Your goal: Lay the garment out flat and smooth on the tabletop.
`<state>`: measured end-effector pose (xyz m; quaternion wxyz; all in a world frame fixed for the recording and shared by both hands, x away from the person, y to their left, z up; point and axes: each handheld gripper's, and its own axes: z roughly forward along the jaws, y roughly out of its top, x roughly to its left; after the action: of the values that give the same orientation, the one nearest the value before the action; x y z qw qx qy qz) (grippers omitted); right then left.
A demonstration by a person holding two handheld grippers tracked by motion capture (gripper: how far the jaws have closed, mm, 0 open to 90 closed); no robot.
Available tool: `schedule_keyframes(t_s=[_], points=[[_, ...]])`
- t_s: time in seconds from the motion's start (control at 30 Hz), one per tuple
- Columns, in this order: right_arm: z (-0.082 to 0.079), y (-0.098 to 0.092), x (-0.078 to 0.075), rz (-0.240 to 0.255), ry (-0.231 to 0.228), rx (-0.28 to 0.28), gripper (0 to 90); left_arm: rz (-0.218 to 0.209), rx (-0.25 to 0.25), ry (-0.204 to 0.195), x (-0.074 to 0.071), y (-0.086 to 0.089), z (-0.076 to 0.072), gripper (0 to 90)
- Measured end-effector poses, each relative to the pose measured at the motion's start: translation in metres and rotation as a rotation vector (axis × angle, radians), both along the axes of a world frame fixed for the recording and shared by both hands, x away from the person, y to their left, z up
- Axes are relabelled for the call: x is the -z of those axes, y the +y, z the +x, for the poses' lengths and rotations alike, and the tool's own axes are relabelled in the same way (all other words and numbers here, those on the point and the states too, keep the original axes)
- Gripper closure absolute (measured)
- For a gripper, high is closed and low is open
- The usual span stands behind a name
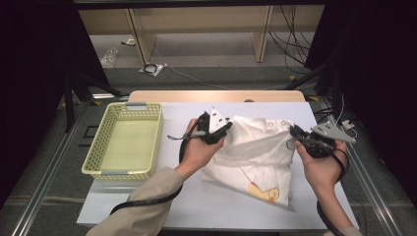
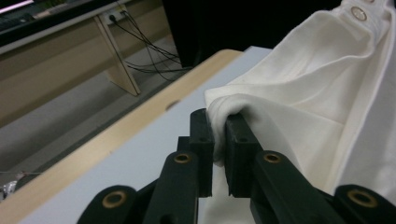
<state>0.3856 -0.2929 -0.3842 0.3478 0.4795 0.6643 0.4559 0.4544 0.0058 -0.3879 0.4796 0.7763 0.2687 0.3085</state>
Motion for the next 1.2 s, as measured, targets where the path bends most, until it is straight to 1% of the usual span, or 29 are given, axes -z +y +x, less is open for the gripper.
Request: schedule_keyframes(t_s=[0.03, 0.07, 0.1, 0.13, 0.17, 0.2, 0.23, 0.27, 0.33, 0.4, 0.43, 0.47, 0.53, 0.57, 0.6, 0.63, 0.67, 0.73, 0.8, 0.83, 0.9, 0.97, 1.0, 1.1, 1.17, 1.2], points=[[0.013, -0.001, 0.001, -0.004, -0.001, 0.021, 84.7, -0.005, -0.027, 0.012, 0.0, -0.005, 0.012, 78.3], [0.027, -0.002, 0.004, 0.0, 0.008, 0.033, 83.7, -0.003, -0.071, 0.037, 0.002, -0.009, 0.024, 69.9], [0.041, -0.004, 0.007, -0.002, 0.031, 0.038, 80.2, 0.025, -0.11, 0.076, 0.004, -0.013, 0.034, 57.5], [0.055, -0.004, 0.013, -0.02, 0.063, 0.042, 73.7, 0.052, -0.151, 0.106, 0.006, -0.016, 0.042, 44.4], [0.067, -0.004, 0.019, -0.039, 0.104, 0.053, 68.8, 0.07, -0.168, 0.124, 0.008, -0.017, 0.045, 37.1], [0.073, -0.004, 0.024, -0.05, 0.127, 0.066, 66.9, 0.091, -0.177, 0.137, 0.011, -0.017, 0.048, 33.6], [0.078, -0.004, 0.03, -0.062, 0.153, 0.075, 65.1, 0.104, -0.173, 0.155, 0.015, -0.016, 0.048, 30.9], [0.079, -0.004, 0.034, -0.068, 0.174, 0.076, 64.7, 0.113, -0.161, 0.176, 0.019, -0.014, 0.045, 29.5], [0.074, -0.006, 0.042, -0.06, 0.192, 0.064, 64.4, 0.128, -0.147, 0.201, 0.027, -0.01, 0.04, 30.5], [0.066, -0.009, 0.05, -0.06, 0.222, 0.057, 64.4, 0.15, -0.128, 0.251, 0.036, -0.005, 0.034, 31.1], [0.061, -0.012, 0.054, -0.06, 0.24, 0.054, 64.4, 0.162, -0.111, 0.276, 0.042, -0.002, 0.029, 31.7], [0.054, -0.014, 0.059, -0.054, 0.259, 0.052, 64.4, 0.169, -0.102, 0.287, 0.045, -0.001, 0.026, 32.4], [0.045, -0.018, 0.063, -0.055, 0.281, 0.047, 64.4, 0.194, -0.083, 0.31, 0.051, 0.002, 0.019, 33.7], [0.041, -0.02, 0.065, -0.051, 0.289, 0.042, 64.5, 0.199, -0.071, 0.322, 0.054, 0.004, 0.016, 34.9], [0.036, -0.022, 0.066, -0.046, 0.3, 0.038, 64.6, 0.198, -0.062, 0.334, 0.056, 0.005, 0.012, 36.7], [0.032, -0.023, 0.067, -0.048, 0.307, 0.035, 64.6, 0.211, -0.05, 0.348, 0.059, 0.008, 0.009, 38.2], [0.027, -0.024, 0.068, -0.044, 0.316, 0.029, 64.6, 0.211, -0.047, 0.355, 0.061, 0.009, 0.007, 39.0], [0.02, -0.025, 0.069, -0.038, 0.341, 0.017, 64.6, 0.226, -0.034, 0.373, 0.064, 0.012, 0.002, 41.1], [0.013, -0.026, 0.071, -0.049, 0.362, 0.001, 64.6, 0.228, -0.026, 0.394, 0.068, 0.015, -0.002, 44.0], [0.009, -0.026, 0.071, -0.043, 0.371, -0.004, 64.7, 0.229, -0.019, 0.406, 0.069, 0.017, -0.004, 45.4], [0.002, -0.027, 0.073, -0.047, 0.392, -0.019, 64.7, 0.235, -0.007, 0.429, 0.071, 0.02, -0.009, 48.2], [-0.006, -0.027, 0.075, -0.044, 0.406, -0.03, 64.5, 0.238, 0.01, 0.454, 0.073, 0.024, -0.016, 50.0], [-0.011, -0.027, 0.075, -0.043, 0.418, -0.04, 64.2, 0.245, 0.018, 0.46, 0.074, 0.026, -0.018, 51.0], [-0.027, -0.025, 0.072, -0.051, 0.425, -0.054, 63.9, 0.254, 0.036, 0.485, 0.075, 0.032, -0.03, 52.7], [-0.039, -0.026, 0.068, -0.042, 0.416, -0.06, 64.1, 0.246, 0.04, 0.496, 0.076, 0.037, -0.038, 53.7], [-0.043, -0.027, 0.067, -0.039, 0.412, -0.059, 64.2, 0.25, 0.047, 0.498, 0.077, 0.039, -0.042, 54.3]])
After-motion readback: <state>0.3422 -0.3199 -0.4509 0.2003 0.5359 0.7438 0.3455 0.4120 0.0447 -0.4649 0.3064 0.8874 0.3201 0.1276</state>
